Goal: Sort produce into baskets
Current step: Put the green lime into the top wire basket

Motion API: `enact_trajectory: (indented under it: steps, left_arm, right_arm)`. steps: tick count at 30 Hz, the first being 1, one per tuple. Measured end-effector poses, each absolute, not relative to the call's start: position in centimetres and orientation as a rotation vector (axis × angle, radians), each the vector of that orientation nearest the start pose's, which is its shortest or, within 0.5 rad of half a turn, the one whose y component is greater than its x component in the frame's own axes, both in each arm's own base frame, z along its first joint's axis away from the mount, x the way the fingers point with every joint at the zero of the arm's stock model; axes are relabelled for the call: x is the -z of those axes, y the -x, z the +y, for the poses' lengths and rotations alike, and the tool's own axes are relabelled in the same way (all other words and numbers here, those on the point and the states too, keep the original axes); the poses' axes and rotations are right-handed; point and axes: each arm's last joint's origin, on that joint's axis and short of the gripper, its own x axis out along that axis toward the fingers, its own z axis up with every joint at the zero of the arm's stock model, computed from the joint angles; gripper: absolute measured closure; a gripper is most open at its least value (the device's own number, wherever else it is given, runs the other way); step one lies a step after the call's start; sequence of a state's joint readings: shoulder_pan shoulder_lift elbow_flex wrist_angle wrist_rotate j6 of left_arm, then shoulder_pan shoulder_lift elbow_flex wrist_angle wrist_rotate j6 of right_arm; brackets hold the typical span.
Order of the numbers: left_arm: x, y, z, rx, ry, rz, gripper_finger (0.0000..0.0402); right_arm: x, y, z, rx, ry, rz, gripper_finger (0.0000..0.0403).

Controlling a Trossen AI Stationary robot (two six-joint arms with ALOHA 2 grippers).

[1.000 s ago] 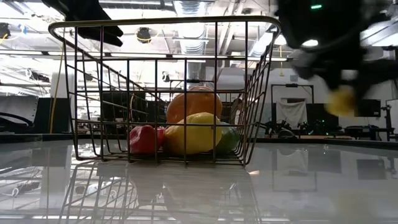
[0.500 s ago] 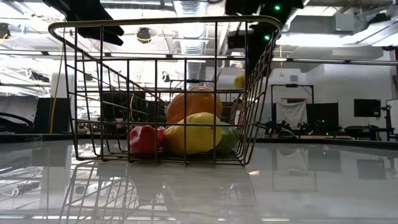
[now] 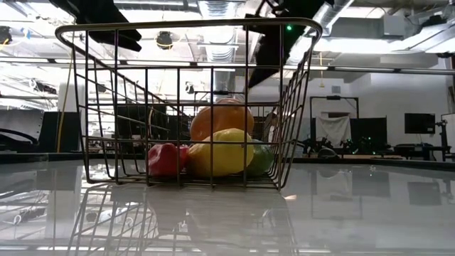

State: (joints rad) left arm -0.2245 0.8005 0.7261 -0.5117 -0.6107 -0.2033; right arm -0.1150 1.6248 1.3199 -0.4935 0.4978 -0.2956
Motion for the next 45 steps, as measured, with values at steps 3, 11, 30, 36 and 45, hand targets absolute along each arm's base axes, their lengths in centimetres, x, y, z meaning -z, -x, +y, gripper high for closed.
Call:
enact_trajectory:
  steps: [3,11,30,36,45]
  left_arm:
    - [-28.4,-16.1,-2.0,-0.424,-0.041,0.497,0.0050]
    - [-28.3,-16.0,-2.0,-0.425,-0.055,0.510,0.0050]
    - [-28.3,-16.0,-2.0,-0.438,0.002,0.499,0.0050]
    - [-28.3,-16.0,-2.0,-0.451,0.054,0.487,0.0050]
    - [-28.3,-16.0,-2.0,-0.426,0.073,0.493,0.0050]
  right_arm:
    - [-27.7,-33.6,-5.3,0.457,0.387,1.003,0.0009]
    - [-25.8,-27.8,-1.1,0.360,-0.127,1.589,0.0020]
    - [-19.1,-19.5,14.2,0.287,-0.495,2.084,0.0021]
    - [-16.8,-18.4,14.7,0.369,-0.527,2.095,0.0021]
    - [-15.8,-17.0,16.2,0.316,-0.576,2.269,0.0021]
